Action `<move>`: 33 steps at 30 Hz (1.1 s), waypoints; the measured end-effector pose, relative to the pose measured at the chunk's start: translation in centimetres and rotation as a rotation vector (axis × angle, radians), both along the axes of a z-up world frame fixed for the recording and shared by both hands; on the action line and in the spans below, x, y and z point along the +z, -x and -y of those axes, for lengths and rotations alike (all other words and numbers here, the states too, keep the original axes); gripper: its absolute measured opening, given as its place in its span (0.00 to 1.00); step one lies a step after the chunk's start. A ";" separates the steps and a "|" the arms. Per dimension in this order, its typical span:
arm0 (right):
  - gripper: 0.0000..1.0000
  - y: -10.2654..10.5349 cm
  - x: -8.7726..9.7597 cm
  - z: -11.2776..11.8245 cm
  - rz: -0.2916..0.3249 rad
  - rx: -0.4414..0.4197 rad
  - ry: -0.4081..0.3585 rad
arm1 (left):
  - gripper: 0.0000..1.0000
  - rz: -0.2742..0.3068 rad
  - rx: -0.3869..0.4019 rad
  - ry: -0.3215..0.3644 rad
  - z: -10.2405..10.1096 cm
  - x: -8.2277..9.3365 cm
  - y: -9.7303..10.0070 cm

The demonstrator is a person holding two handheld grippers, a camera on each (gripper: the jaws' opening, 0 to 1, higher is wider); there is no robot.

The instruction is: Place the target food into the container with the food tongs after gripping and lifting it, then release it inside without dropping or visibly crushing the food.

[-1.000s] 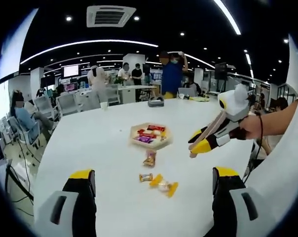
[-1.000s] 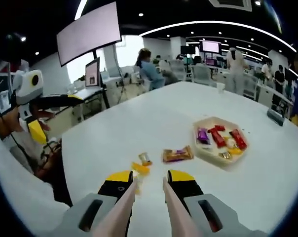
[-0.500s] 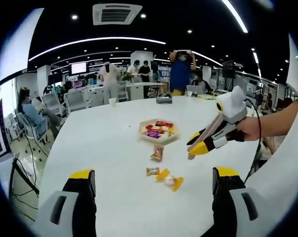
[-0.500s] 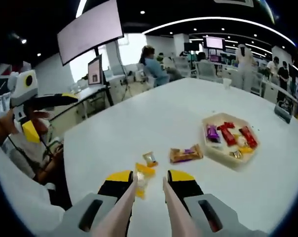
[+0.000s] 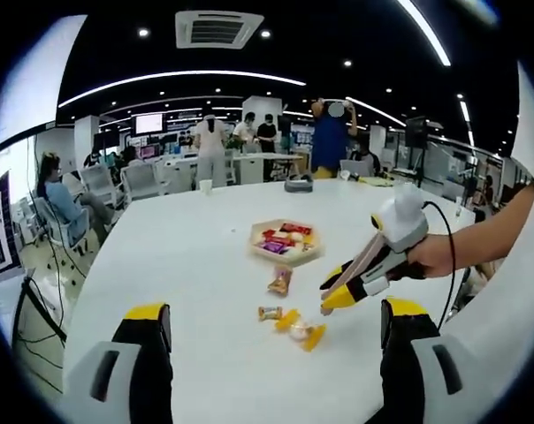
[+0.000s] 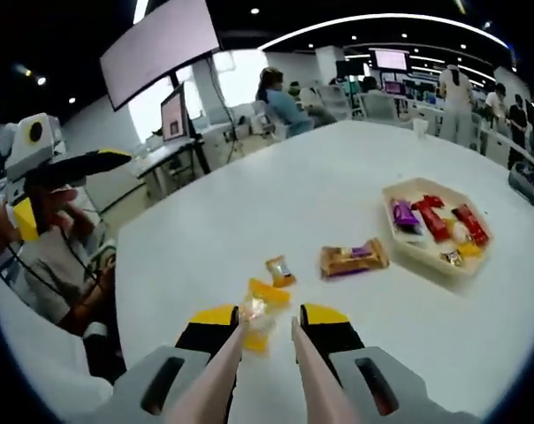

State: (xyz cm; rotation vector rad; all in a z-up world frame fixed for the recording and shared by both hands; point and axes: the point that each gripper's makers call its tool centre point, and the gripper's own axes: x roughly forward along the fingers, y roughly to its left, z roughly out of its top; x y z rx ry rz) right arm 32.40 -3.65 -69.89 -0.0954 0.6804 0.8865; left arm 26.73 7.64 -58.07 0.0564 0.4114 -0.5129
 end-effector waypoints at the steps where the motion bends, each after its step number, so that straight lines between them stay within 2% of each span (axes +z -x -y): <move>1: 0.27 0.3 -0.3 -0.4 -0.033 0.004 -0.017 | 0.99 0.002 0.003 -0.006 0.0 0.0 -0.1; 4: 0.27 0.2 -0.8 -0.8 -0.037 0.012 -0.014 | 0.97 0.008 0.013 -0.007 -0.3 0.2 -0.2; 8: 0.27 0.0 -1.4 -1.0 -0.047 0.016 -0.008 | 0.99 0.009 0.024 -0.005 -0.7 0.3 -0.3; 11: 0.27 -0.4 -1.8 -1.2 -0.077 0.002 -0.030 | 0.99 -0.007 0.024 -0.001 -0.9 0.1 -0.2; 16: 0.27 -0.7 -2.8 -1.7 -0.110 -0.012 -0.021 | 0.99 -0.021 0.036 -0.004 -1.5 -0.1 -0.2; 26: 0.27 -0.8 -2.3 -2.7 -0.155 -0.059 -0.061 | 0.99 -0.037 0.010 -0.046 -1.4 -0.6 -0.2; 28: 0.27 -0.9 -2.2 -2.8 -0.125 -0.042 -0.029 | 0.99 -0.038 0.010 -0.041 -1.4 -0.7 -0.2; 33: 0.27 -1.3 -3.1 -3.3 -0.173 -0.073 0.007 | 0.99 -0.041 0.017 -0.039 -1.8 -0.8 -0.2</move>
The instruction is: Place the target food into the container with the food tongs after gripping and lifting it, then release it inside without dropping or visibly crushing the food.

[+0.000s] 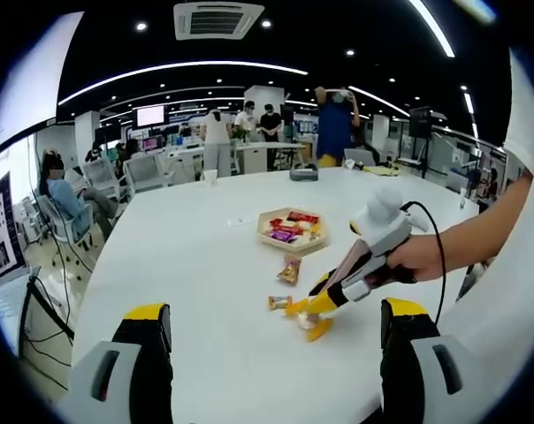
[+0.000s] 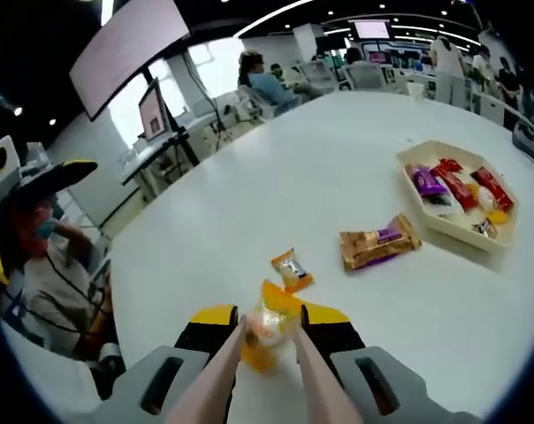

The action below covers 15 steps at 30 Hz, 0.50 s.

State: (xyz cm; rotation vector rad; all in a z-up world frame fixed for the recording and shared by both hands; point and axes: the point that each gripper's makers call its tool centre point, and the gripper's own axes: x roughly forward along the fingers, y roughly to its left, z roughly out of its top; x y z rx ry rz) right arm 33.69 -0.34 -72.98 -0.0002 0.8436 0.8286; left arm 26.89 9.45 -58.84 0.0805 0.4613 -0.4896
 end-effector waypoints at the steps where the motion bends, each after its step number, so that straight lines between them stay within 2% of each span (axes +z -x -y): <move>1: 0.27 -0.1 -0.1 -0.2 -0.002 0.002 0.002 | 0.99 -0.001 0.003 -0.003 -0.1 0.0 0.0; 8: 0.28 0.2 -0.2 -1.2 -0.017 0.034 0.027 | 0.98 -0.003 0.019 -0.019 -1.1 -0.1 0.3; 15: 0.28 0.3 -0.6 -2.2 -0.055 0.029 0.014 | 0.97 -0.007 0.036 -0.033 -2.1 0.0 0.8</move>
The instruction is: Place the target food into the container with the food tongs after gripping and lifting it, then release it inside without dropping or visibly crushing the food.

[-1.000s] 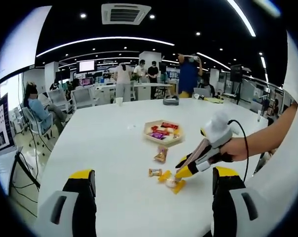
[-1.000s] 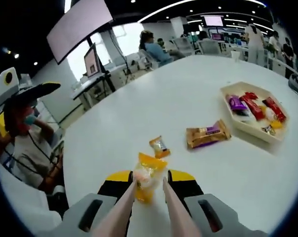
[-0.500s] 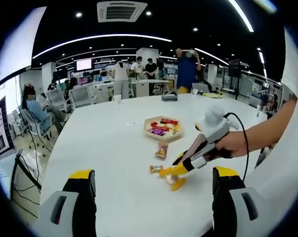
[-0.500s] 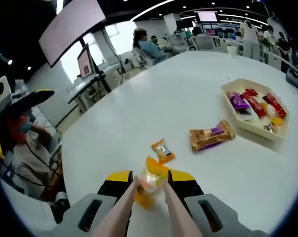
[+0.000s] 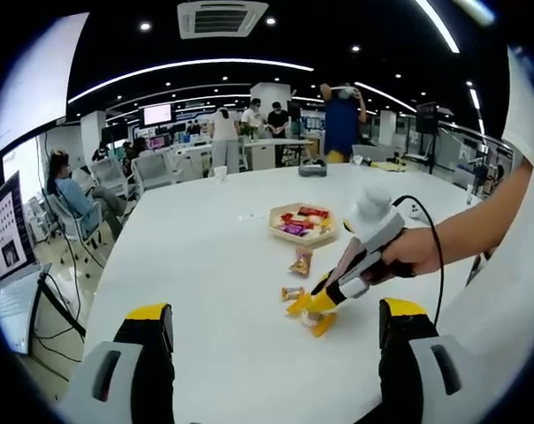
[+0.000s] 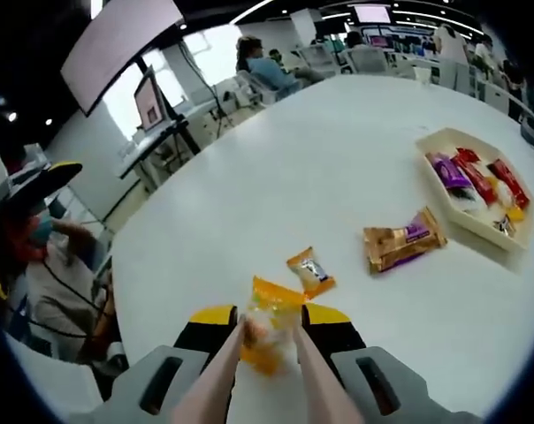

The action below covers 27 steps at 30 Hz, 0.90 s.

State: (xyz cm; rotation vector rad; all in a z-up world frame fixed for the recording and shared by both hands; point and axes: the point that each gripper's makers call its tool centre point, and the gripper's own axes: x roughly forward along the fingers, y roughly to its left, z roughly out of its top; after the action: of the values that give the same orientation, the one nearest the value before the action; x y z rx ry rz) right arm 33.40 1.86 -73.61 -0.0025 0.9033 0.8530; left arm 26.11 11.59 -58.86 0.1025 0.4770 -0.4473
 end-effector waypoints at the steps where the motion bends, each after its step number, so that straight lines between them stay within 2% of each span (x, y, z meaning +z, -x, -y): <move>1: 0.28 0.0 0.0 -0.1 -0.002 0.000 0.000 | 0.97 0.000 0.002 -0.002 -0.1 0.0 0.0; 5: 0.26 0.2 -0.3 -0.8 -0.018 0.015 -0.011 | 0.97 -0.006 0.006 -0.008 -0.4 -0.1 0.2; 9: 0.20 0.7 0.0 -1.2 0.055 0.099 0.021 | 0.96 -0.007 0.006 -0.013 -0.4 -0.1 0.3; 13: 0.19 0.6 0.1 -1.3 0.045 0.099 0.005 | 0.96 -0.009 0.008 -0.019 -0.5 -0.1 0.4; 18: 0.19 0.3 0.7 -0.4 0.061 0.098 -0.021 | 0.96 -0.002 0.002 -0.025 -0.2 0.1 0.4; 22: 0.20 0.1 1.6 0.7 0.058 0.057 -0.071 | 0.96 -0.002 -0.001 -0.029 0.0 0.0 0.5; 27: 0.20 0.3 3.0 2.7 0.083 0.050 -0.091 | 0.96 -0.008 -0.008 -0.031 0.7 -0.2 0.8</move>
State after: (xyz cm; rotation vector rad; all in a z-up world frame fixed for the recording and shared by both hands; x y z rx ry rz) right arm 33.09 -0.80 -70.57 0.0186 0.7885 0.9338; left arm 25.26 10.92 -59.07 0.1325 0.4913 -0.4484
